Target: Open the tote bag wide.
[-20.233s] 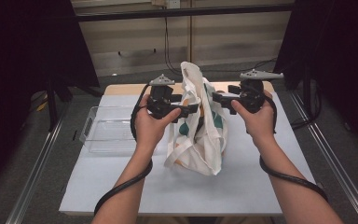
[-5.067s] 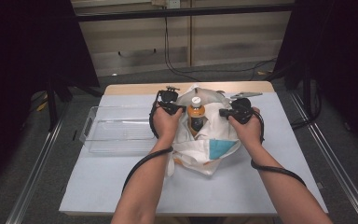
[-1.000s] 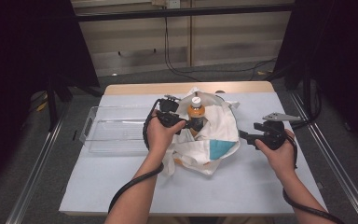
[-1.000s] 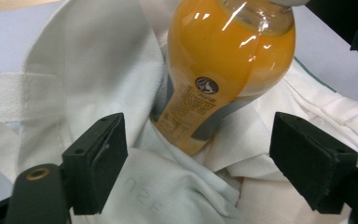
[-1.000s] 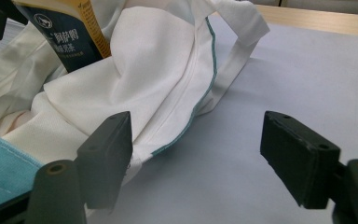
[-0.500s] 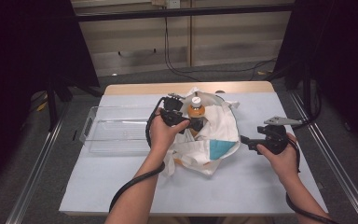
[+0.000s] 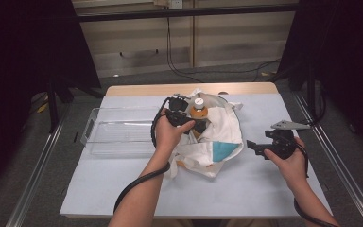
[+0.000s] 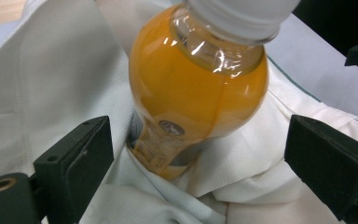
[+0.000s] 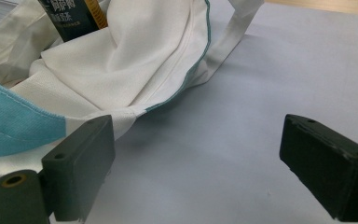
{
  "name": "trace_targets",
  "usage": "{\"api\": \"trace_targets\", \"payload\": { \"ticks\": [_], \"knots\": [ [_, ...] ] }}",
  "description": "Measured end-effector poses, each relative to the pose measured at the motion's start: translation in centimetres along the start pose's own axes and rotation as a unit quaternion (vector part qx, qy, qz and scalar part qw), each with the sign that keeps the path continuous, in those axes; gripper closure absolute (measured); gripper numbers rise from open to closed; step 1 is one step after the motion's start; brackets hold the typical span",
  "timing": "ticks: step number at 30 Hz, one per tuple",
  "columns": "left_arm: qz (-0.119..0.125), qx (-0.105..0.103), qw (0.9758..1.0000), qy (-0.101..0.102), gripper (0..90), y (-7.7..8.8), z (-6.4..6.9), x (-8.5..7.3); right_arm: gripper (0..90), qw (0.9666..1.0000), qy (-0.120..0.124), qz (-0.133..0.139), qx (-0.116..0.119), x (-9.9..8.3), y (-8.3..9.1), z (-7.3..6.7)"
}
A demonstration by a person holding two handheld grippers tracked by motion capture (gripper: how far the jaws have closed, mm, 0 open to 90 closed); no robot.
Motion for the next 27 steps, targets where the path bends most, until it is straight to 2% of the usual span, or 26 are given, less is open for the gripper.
{"api": "trace_targets", "payload": {
  "ticks": [1, 3, 10, 18, 19, 22, 25, 27],
  "knots": [
    [-0.006, 0.001, 1.0000, -0.005, 7.1, 0.0, -0.1, 0.0, 9.9, 1.0000, 0.002, 0.000, -0.001, -0.1, 0.0, 0.0],
    [-0.009, 0.001, 1.0000, 0.002, 6.6, -0.2, -0.2, 0.0, 9.2, 1.0000, 0.000, -0.001, 0.001, -0.2, 0.0, -0.1],
    [0.001, -0.004, 1.0000, -0.005, 7.0, -0.6, -0.2, 0.2, 7.3, 1.0000, -0.006, -0.002, 0.004, -0.7, -0.1, -0.1],
    [-0.003, -0.011, 0.9998, -0.016, 6.2, -0.5, -0.3, 0.7, 4.2, 0.9999, 0.004, -0.009, 0.005, -0.8, -0.4, -0.5],
    [-0.005, -0.006, 0.9998, -0.018, 6.4, -0.5, -0.3, 0.7, 4.1, 0.9999, 0.006, -0.011, 0.005, -0.8, -0.5, -0.6],
    [-0.007, -0.007, 0.9998, -0.019, 5.8, -0.6, -0.3, 0.8, 3.1, 0.9999, 0.007, -0.012, 0.008, -0.8, -0.7, -0.7],
    [0.001, -0.010, 0.9999, -0.012, 6.1, -0.6, -0.3, 1.1, 2.9, 0.9999, 0.006, -0.012, 0.011, -0.8, -0.7, -0.7],
    [-0.001, -0.013, 0.9998, -0.016, 7.3, -0.7, -0.2, 1.2, 3.0, 0.9998, 0.007, -0.013, 0.011, -0.8, -0.7, -0.7]
  ]
}}
Point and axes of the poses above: each handheld gripper's, and its own axes: y roughly backward along the jaws, x roughly out of its top, z roughly to its right, the point moved 3 cm from there along -y, roughly forward along the jaws, and after that the axes turned 13 degrees about -z, right-handed, at the moved point
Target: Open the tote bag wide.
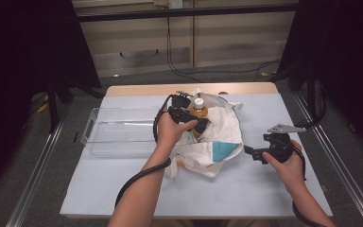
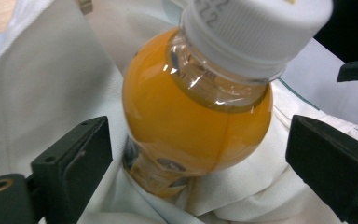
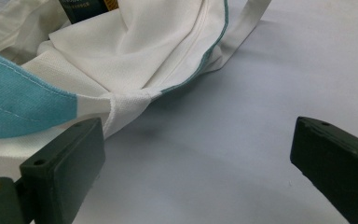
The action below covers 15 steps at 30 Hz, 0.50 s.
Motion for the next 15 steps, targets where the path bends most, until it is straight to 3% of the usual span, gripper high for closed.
{"api": "trace_targets", "payload": {
  "ticks": [15],
  "knots": [
    [0.002, 0.009, 0.9999, -0.008, 23.2, -0.47, -0.19, 0.62, 3.1, 1.0000, -0.003, -0.001, 0.004, -0.14, -0.04, 0.15]
  ]
}}
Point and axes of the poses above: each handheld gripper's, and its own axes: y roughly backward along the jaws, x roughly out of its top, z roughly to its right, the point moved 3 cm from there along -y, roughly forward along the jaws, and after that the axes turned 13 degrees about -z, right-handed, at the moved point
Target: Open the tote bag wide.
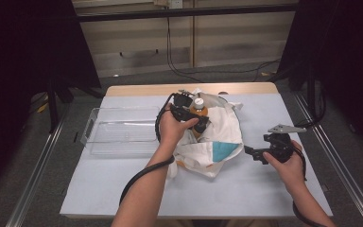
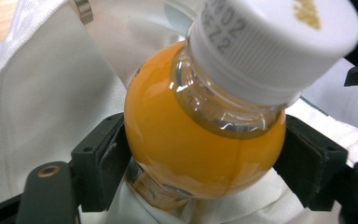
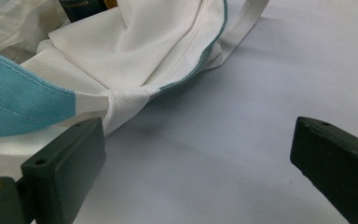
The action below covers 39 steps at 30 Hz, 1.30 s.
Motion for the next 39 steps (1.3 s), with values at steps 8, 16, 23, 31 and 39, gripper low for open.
{"api": "trace_targets", "payload": {
  "ticks": [8, 16, 23, 31, 39],
  "knots": [
    [-0.004, 0.010, 0.9999, 0.000, 25.7, -0.3, 0.0, 0.2, 3.2, 1.0000, -0.003, 0.002, 0.001, 0.0, 0.2, 0.2],
    [-0.012, 0.028, 0.9995, -0.009, 28.7, -0.5, 0.3, 0.5, 3.2, 1.0000, -0.005, 0.005, 0.000, 0.0, 0.3, 0.4],
    [-0.031, 0.043, 0.9985, -0.013, 30.0, -0.3, 0.6, 0.8, 3.2, 1.0000, -0.007, 0.003, 0.002, -0.2, 0.3, 0.5],
    [-0.055, 0.050, 0.9970, -0.020, 30.2, -0.1, 0.9, 1.0, 3.2, 1.0000, -0.006, 0.002, 0.005, -0.2, 0.3, 0.5],
    [-0.079, 0.048, 0.9956, -0.016, 30.2, 0.2, 0.9, 1.2, 3.2, 1.0000, -0.007, 0.001, 0.006, -0.3, 0.2, 0.4]
  ]
}}
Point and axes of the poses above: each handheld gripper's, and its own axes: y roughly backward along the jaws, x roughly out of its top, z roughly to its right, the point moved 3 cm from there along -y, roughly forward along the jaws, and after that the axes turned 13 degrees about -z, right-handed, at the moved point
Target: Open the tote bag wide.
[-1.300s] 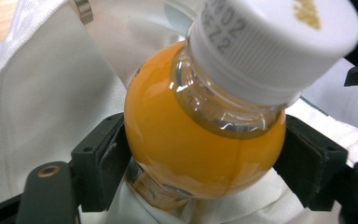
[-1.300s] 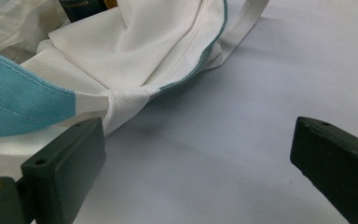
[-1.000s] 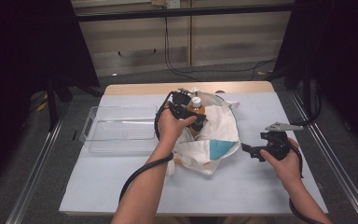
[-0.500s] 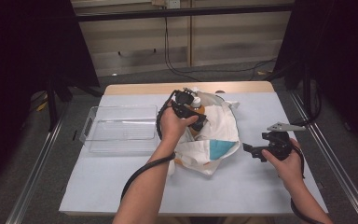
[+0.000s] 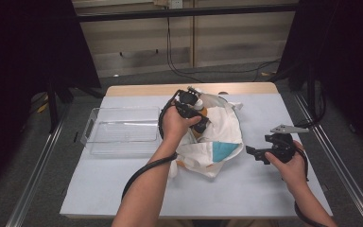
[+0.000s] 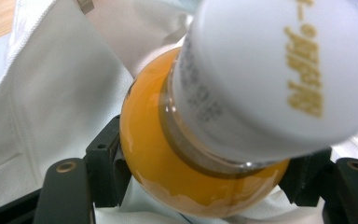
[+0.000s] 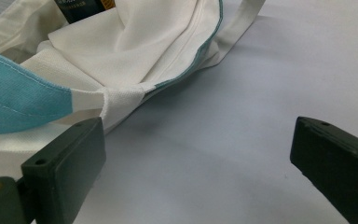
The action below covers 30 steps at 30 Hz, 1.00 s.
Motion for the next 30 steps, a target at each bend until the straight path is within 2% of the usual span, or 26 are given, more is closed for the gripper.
{"api": "trace_targets", "payload": {
  "ticks": [4, 6, 7, 8, 14, 19, 23, 24, 27, 28, 30],
  "knots": [
    [-0.013, 0.001, 0.9999, 0.001, 30.3, 0.2, 0.2, 0.2, 3.2, 1.0000, 0.000, 0.000, 0.000, -0.1, 0.0, 0.0],
    [-0.019, 0.003, 0.9998, -0.008, 30.4, 0.4, 0.1, 0.3, 3.2, 1.0000, 0.001, -0.001, 0.001, -0.1, 0.0, 0.1],
    [-0.020, 0.004, 0.9998, -0.007, 30.4, 0.5, 0.2, 0.3, 3.2, 1.0000, 0.001, -0.001, 0.001, -0.1, 0.0, 0.1],
    [-0.015, 0.001, 0.9999, -0.001, 30.4, 0.7, 0.2, 0.5, 3.2, 1.0000, 0.001, 0.000, 0.001, -0.1, 0.0, 0.1],
    [-0.017, -0.003, 0.9998, 0.008, 30.5, 1.7, 0.1, 0.7, 3.2, 1.0000, -0.002, 0.000, 0.002, -0.2, 0.0, 0.2],
    [-0.021, -0.005, 0.9997, 0.006, 30.5, 2.5, 0.1, 0.7, 3.2, 1.0000, -0.002, 0.001, 0.002, -0.2, 0.0, 0.2],
    [-0.012, -0.011, 0.9998, 0.015, 30.5, 3.3, 0.3, 0.8, 3.2, 1.0000, -0.003, 0.002, 0.001, -0.1, 0.1, 0.2],
    [-0.015, -0.011, 0.9998, 0.005, 30.5, 3.6, 0.2, 0.8, 3.2, 1.0000, -0.003, 0.002, 0.001, -0.1, 0.1, 0.3],
    [-0.007, -0.016, 0.9998, 0.012, 30.6, 4.5, 0.3, 1.0, 3.2, 1.0000, -0.003, 0.004, 0.001, -0.1, 0.2, 0.2],
    [-0.006, -0.022, 0.9997, 0.007, 30.6, 4.9, 0.3, 1.0, 3.2, 1.0000, -0.003, 0.004, 0.002, -0.1, 0.2, 0.2],
    [-0.006, -0.020, 0.9998, 0.006, 30.6, 5.4, 0.3, 1.0, 3.2, 1.0000, -0.001, 0.004, 0.001, 0.0, 0.2, 0.1]
  ]
}}
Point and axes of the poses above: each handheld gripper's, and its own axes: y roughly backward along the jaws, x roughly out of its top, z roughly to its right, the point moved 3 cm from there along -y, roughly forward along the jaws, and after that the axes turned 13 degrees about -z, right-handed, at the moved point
